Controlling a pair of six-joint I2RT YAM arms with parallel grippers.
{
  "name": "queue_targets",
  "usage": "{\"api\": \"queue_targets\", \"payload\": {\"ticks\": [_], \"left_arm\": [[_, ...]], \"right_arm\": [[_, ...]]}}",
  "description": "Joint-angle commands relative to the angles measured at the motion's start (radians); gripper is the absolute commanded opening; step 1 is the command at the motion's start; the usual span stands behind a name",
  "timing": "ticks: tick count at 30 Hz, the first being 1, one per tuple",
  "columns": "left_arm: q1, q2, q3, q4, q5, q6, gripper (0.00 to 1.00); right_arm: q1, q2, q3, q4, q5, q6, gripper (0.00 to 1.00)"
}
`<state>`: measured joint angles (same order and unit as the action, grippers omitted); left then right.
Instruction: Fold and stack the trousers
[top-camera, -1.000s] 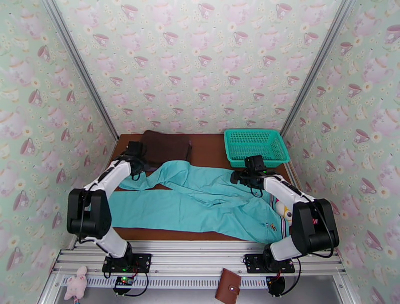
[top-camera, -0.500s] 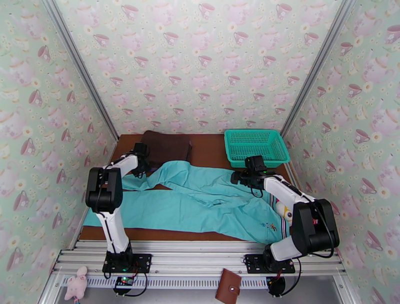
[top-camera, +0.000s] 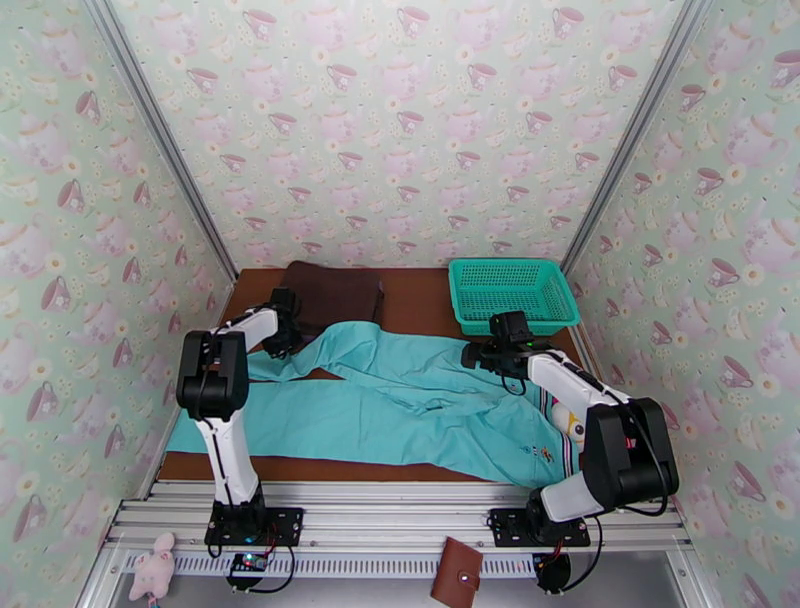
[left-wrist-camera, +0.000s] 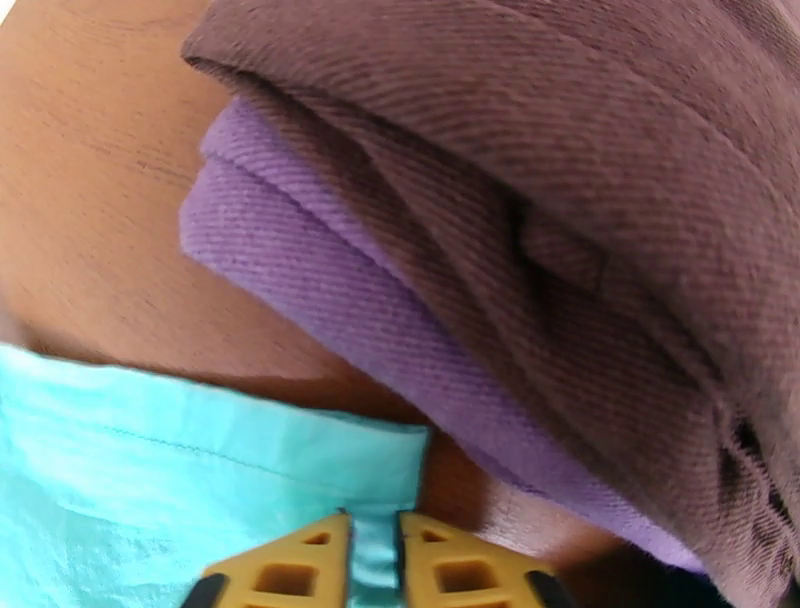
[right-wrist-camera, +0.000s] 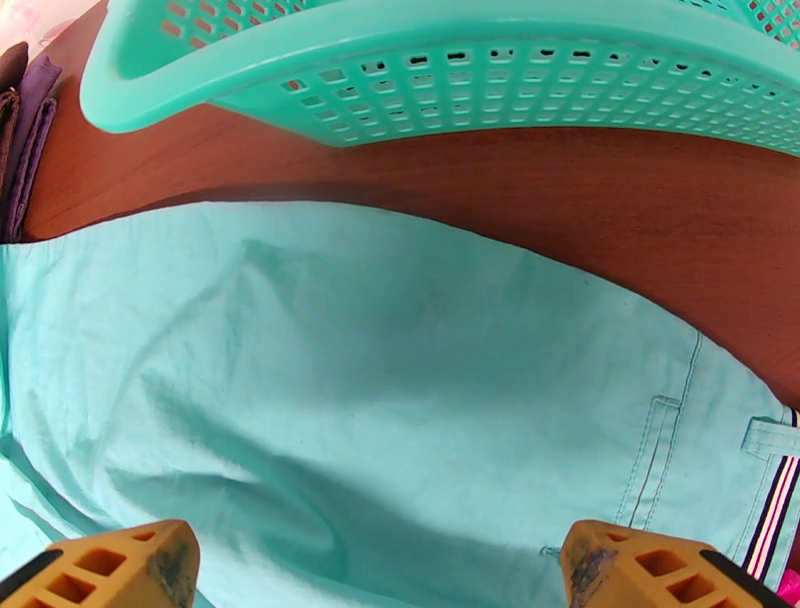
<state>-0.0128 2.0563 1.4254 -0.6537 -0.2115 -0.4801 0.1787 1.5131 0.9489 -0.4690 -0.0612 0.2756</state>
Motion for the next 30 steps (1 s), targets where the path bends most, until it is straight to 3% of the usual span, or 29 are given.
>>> {"api": "queue_targets", "payload": {"ticks": [1,5,12,18,24,30], "left_arm": [[0.009,-0.045,-0.033,-0.016,-0.035,0.001,0.13],[0.006,-0.144,-0.061,-0.011,-0.128,0.013,0.00],[0.038,-0.274,-0.072,-0.001,-0.214,0.043,0.00],[0.180,-0.270,0.033,0.021,-0.164,-0.028,0.00],[0.335,-0.135,0.253,0.038,-0.160,-0.140,0.00],[0.379,0.080,0.469,-0.015,-0.167,-0.216,0.00]], "right_arm": [[0.002,-0.006,-0.006,0.007,-0.014,-0.014,1.00],[0.004,-0.008,-0.006,0.007,-0.015,-0.014,0.99],[0.007,-0.009,-0.007,0.019,-0.017,-0.009,0.99],[0.007,-0.020,-0.008,0.031,-0.009,-0.005,0.99],[0.007,-0.010,0.008,0.020,0.026,-0.003,1.00],[0.002,0.023,0.026,0.012,0.081,0.014,0.99]]}}
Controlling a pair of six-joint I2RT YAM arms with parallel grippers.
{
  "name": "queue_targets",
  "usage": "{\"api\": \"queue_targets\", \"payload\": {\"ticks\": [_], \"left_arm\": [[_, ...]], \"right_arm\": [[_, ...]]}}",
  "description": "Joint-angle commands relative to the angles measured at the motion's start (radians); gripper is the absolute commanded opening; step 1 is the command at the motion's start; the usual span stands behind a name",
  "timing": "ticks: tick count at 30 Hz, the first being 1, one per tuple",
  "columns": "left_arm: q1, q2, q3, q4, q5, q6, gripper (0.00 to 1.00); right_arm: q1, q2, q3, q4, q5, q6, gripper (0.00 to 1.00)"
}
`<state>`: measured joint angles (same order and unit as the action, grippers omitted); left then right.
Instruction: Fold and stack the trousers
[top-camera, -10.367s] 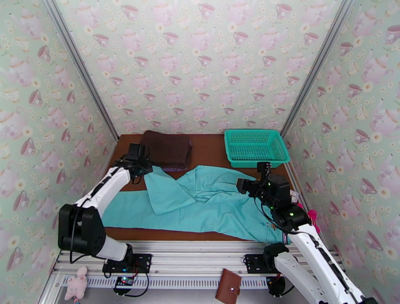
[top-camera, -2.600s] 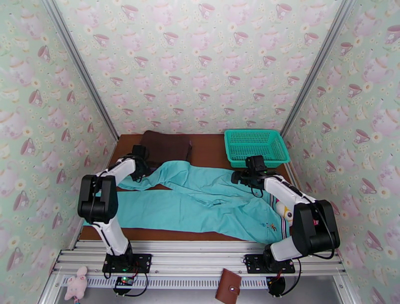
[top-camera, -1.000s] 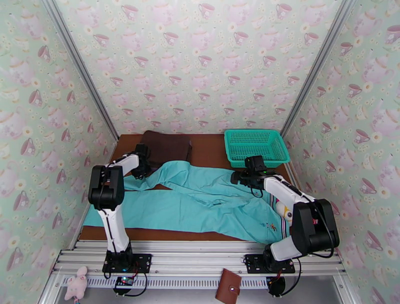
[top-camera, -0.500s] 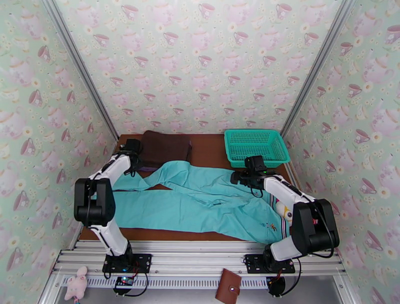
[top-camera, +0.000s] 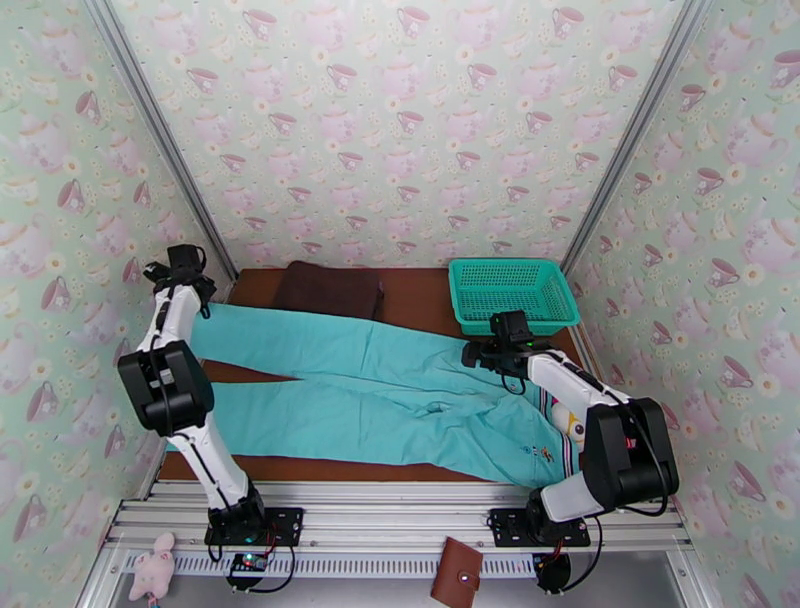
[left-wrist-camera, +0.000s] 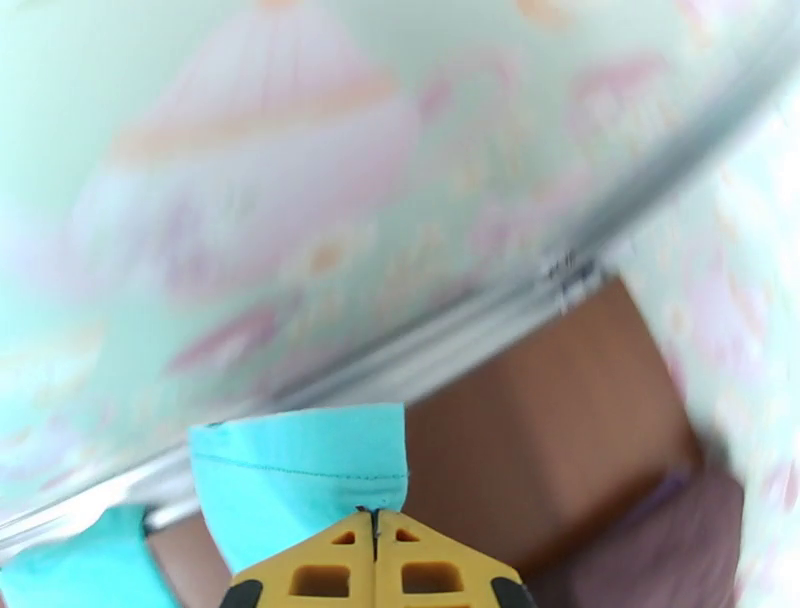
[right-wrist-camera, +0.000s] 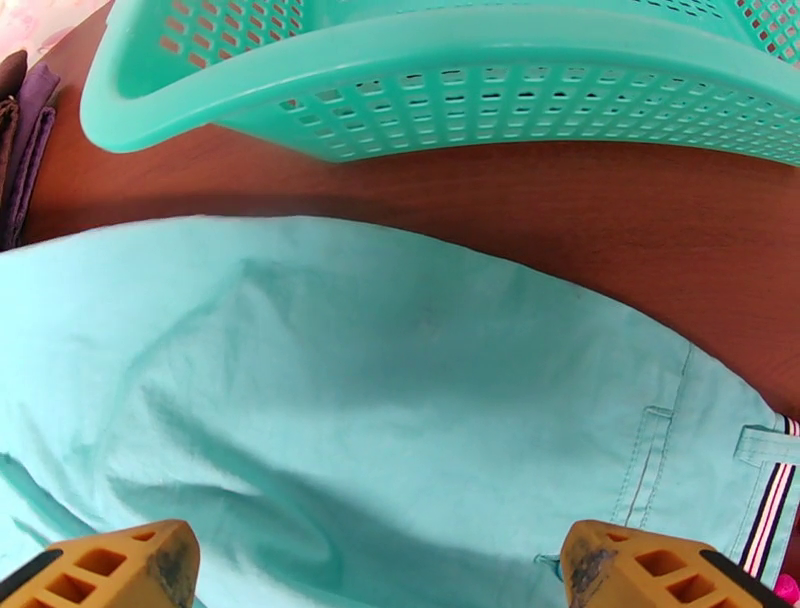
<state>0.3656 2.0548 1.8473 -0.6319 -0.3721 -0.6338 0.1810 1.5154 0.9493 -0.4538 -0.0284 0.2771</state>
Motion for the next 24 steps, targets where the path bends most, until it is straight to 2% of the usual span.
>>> {"api": "queue_targets", "payload": {"ticks": [1,2,3,5,6,9,12,18,24], "left_arm": [[0.004,0.106,0.067,-0.029,0.008,-0.068,0.00],[0.004,0.128,0.078,-0.001,0.042,-0.053,0.00],[0.003,0.145,0.087,0.014,0.077,-0.036,0.11],[-0.005,0.155,0.084,0.048,0.142,-0.002,0.42],[-0.010,0.144,0.057,0.090,0.182,0.017,0.53],[-0.039,0.064,-0.054,0.212,0.238,0.070,0.68],[-0.091,-0.043,-0.146,0.247,0.228,0.115,0.71],[-0.241,-0.250,-0.379,0.305,0.234,0.204,0.75],[-0.321,-0.376,-0.583,0.344,0.336,0.232,0.75]], "right_arm": [[-0.003,0.028,0.032,-0.008,0.067,0.019,1.00],[-0.004,0.034,0.038,-0.013,0.089,0.025,1.00],[-0.008,0.039,0.043,-0.016,0.110,0.031,0.99],[-0.019,0.055,0.061,-0.031,0.154,0.037,1.00],[-0.024,0.063,0.071,-0.036,0.171,0.040,1.00],[-0.059,0.086,0.100,-0.044,0.175,0.049,1.00],[-0.090,0.138,0.159,-0.092,0.147,0.034,1.00],[-0.095,0.251,0.289,-0.202,0.229,-0.030,1.00],[-0.119,0.328,0.324,-0.239,0.209,-0.047,0.97]]}}
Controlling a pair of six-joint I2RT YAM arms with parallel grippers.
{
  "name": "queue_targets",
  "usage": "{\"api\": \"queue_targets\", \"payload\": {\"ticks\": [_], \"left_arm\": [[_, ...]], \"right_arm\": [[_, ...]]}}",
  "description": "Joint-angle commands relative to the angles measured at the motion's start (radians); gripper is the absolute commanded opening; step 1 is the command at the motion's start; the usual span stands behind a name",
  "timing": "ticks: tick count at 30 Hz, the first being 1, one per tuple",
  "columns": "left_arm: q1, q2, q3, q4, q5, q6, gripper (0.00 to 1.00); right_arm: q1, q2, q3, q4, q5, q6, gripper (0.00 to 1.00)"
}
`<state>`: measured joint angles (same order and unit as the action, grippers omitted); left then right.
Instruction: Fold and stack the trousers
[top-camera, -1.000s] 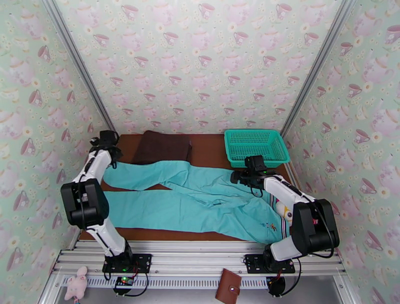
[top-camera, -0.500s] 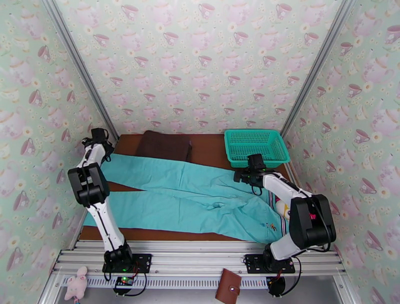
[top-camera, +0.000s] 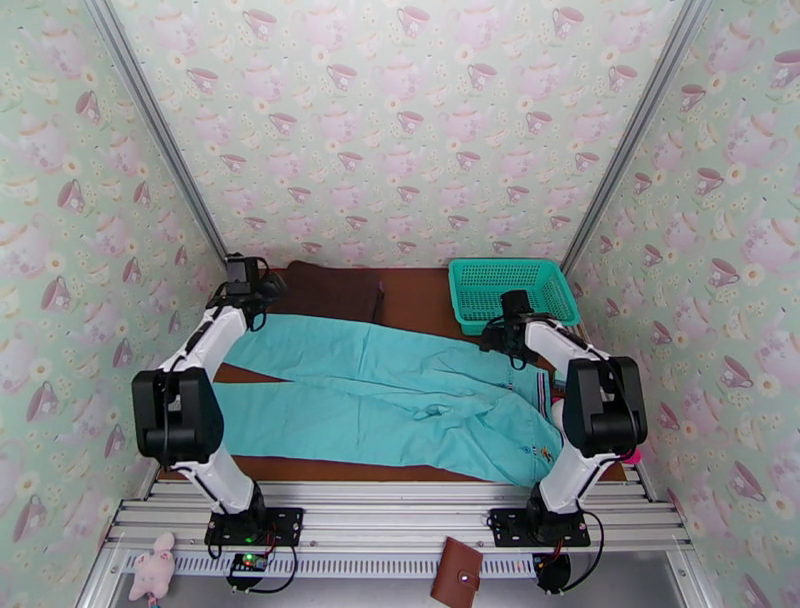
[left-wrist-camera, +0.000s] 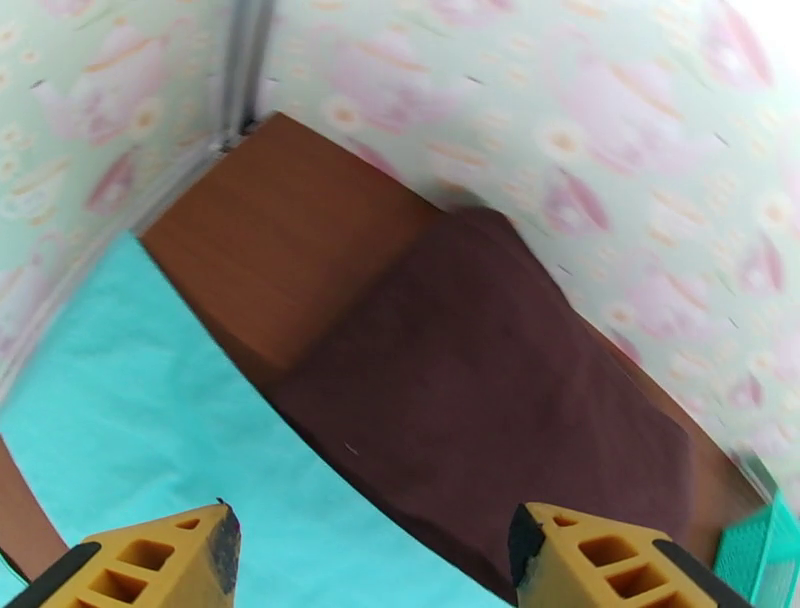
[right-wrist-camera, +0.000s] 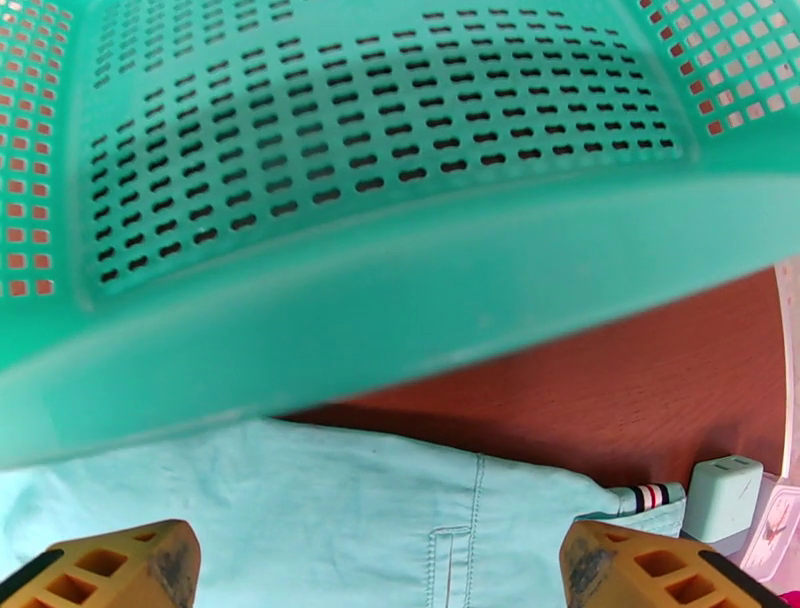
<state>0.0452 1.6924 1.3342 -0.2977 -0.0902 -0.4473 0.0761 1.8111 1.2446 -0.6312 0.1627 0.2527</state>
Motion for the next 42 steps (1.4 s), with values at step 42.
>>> {"api": "queue_targets", "payload": {"ticks": [42], "left_arm": [[0.273,0.911,1.051,-0.815,-0.055,-0.150,0.73]], "right_arm": [[-0.027,-0.275,-0.123,0.075,-0.171,-0.040,0.94]]}}
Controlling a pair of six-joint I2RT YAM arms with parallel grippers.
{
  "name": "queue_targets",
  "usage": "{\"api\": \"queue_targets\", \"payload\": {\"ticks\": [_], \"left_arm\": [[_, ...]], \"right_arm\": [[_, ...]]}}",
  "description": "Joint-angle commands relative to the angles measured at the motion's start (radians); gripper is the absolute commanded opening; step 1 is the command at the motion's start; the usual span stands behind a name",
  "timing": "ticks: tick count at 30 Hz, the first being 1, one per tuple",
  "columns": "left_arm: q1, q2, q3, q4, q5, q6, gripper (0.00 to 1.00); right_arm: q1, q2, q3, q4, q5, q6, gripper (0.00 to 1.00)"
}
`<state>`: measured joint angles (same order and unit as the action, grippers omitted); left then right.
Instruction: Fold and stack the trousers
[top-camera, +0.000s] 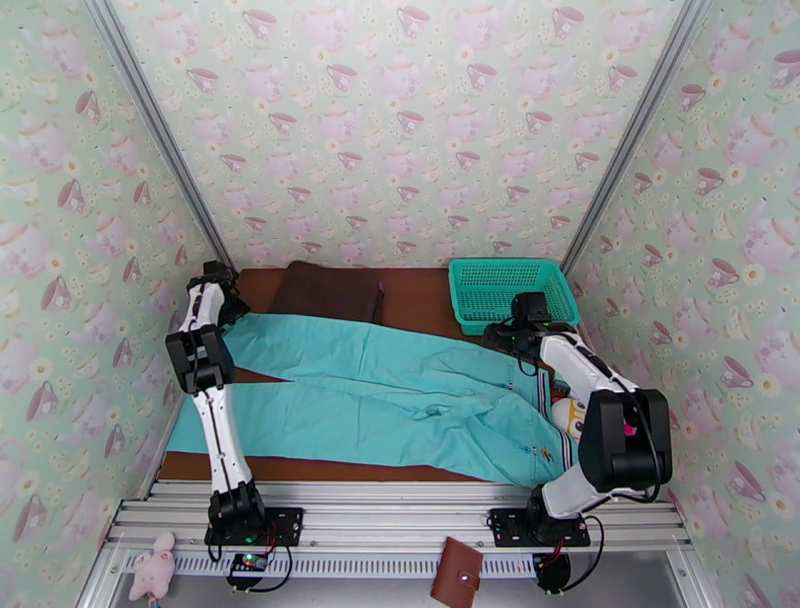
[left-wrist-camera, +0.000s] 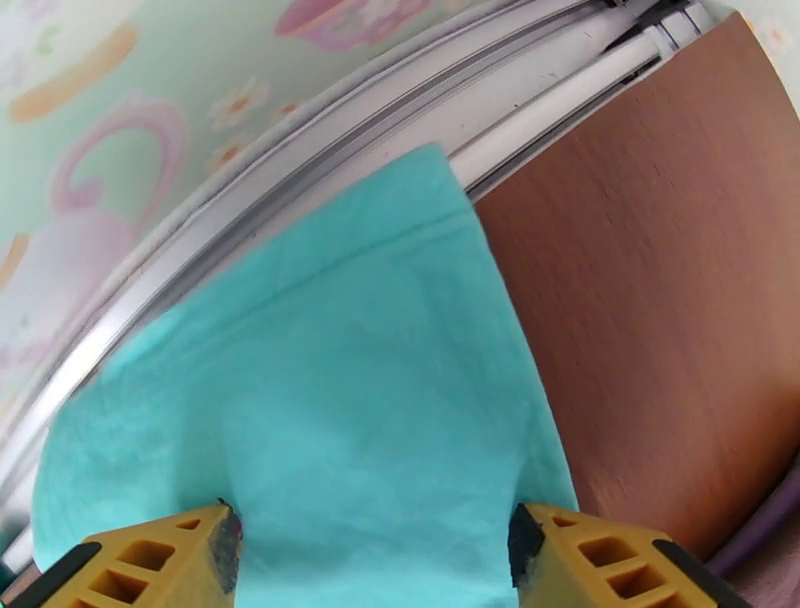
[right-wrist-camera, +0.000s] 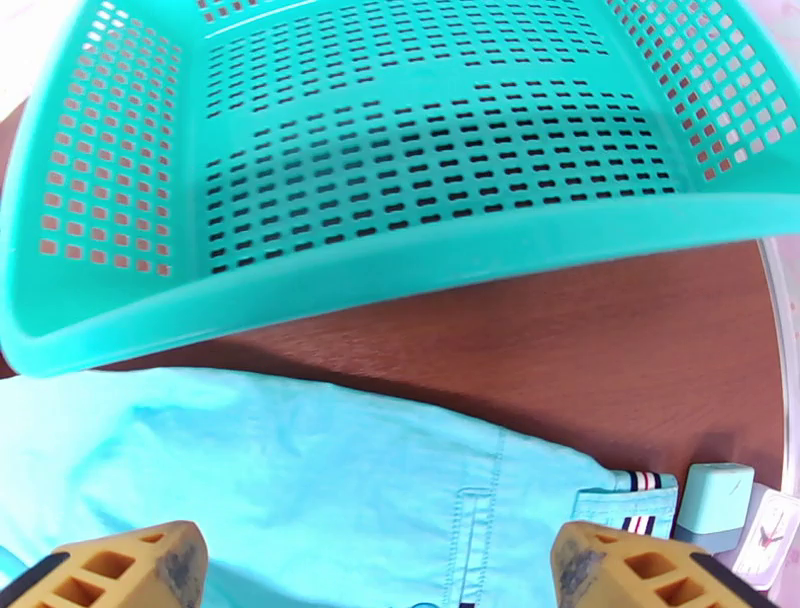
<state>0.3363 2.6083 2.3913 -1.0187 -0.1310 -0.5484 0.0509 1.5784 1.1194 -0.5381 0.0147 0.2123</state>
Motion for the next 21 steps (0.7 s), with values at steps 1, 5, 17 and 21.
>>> {"api": "queue_targets", "payload": {"ticks": [1,5,17,21], "left_arm": [[-0.030,-0.023,-0.043,-0.083,-0.015,-0.040,0.74],[-0.078,-0.171,-0.316,0.057,0.024,-0.045,0.75],[-0.107,-0.419,-0.566,0.275,-0.039,-0.022,0.81],[-0.087,-0.343,-0.430,0.197,-0.115,-0.034,0.80]], "right_arm": [[-0.002,-0.056,-0.002,-0.019,-0.024,0.002,0.95],[-0.001,-0.093,-0.007,-0.019,-0.047,0.012,0.95],[0.003,-0.086,-0.014,-0.017,-0.066,0.002,0.95],[0.003,-0.073,-0.026,-0.016,-0.055,-0.004,0.95]]}}
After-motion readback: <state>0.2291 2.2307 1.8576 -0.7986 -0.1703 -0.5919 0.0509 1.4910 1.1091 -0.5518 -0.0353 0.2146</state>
